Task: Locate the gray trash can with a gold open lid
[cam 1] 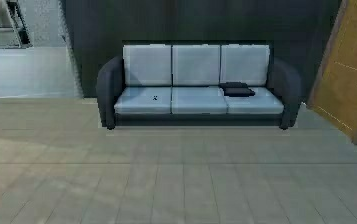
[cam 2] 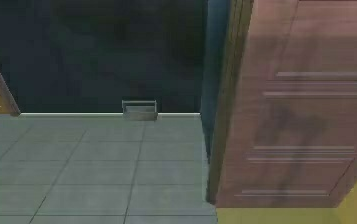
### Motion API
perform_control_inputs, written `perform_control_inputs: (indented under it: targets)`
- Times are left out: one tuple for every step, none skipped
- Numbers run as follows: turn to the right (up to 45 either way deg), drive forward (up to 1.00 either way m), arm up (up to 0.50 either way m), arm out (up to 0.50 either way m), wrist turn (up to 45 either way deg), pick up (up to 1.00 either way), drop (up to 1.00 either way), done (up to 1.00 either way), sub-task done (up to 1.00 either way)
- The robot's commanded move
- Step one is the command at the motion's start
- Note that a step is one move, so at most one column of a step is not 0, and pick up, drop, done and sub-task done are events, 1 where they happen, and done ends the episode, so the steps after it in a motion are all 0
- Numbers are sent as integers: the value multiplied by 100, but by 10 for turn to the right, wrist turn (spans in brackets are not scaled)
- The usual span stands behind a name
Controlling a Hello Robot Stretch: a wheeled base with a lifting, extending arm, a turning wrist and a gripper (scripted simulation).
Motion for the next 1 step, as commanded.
perform_control_inputs:
  targets:
    - [-450, 0, 0, 0, 0, 0, 0, 0, 0]
